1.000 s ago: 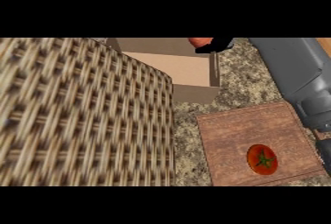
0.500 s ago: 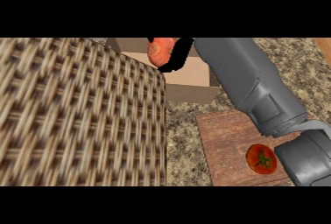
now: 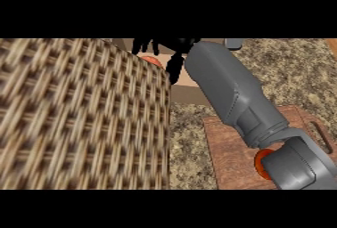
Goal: Pick the squash from the cutting board and place it in the cardboard box
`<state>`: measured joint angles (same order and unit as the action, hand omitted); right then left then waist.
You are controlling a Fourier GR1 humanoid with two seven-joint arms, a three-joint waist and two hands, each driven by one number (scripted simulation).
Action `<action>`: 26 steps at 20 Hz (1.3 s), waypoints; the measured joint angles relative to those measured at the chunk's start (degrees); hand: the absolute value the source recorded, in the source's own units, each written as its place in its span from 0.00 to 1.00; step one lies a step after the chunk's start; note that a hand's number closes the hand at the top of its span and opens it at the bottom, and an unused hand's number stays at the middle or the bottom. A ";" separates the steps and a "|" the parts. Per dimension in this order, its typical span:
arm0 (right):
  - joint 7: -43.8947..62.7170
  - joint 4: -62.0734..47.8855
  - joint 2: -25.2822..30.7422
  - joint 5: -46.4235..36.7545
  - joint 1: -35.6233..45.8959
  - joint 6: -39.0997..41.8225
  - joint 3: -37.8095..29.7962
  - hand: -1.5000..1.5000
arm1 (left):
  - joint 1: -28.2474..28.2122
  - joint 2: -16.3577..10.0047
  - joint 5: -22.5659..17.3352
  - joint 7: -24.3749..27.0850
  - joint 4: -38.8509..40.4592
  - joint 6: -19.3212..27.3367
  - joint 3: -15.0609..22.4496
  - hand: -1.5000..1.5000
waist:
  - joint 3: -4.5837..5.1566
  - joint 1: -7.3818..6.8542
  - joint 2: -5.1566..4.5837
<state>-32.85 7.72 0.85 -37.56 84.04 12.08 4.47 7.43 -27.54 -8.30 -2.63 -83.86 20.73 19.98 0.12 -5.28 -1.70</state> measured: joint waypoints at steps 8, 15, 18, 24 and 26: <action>0.16 -1.03 -0.74 6.46 -1.35 -0.84 -5.52 0.00 | 0.71 0.16 0.47 -0.53 -0.27 -0.65 -0.53 0.50 | -0.04 -0.74 -0.24; 2.60 -1.37 1.02 16.78 -0.60 0.99 -16.03 0.00 | 0.35 0.43 0.66 -0.48 -0.30 -0.93 -0.74 0.50 | -0.09 -0.37 -0.45; 3.84 -1.77 3.51 20.55 -0.33 3.19 -19.92 0.00 | 0.52 0.76 0.90 -0.43 -0.17 -0.89 -0.74 0.50 | -0.09 -0.37 -0.67; 7.16 -2.25 11.12 24.85 -0.39 4.09 -24.75 0.00 | 1.06 0.82 1.42 -0.55 -0.55 -0.96 -0.83 0.50 | -0.10 -0.91 -1.30; 7.70 -2.36 14.14 25.73 -0.96 4.87 -25.79 0.00 | 1.54 0.75 1.49 -0.70 -0.93 -1.01 -0.98 0.50 | -0.15 -1.21 -1.62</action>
<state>-25.15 5.37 14.99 -11.83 83.08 16.95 -21.32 8.97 -26.79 -6.81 -3.33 -84.79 19.71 19.00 -0.03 -6.50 -3.32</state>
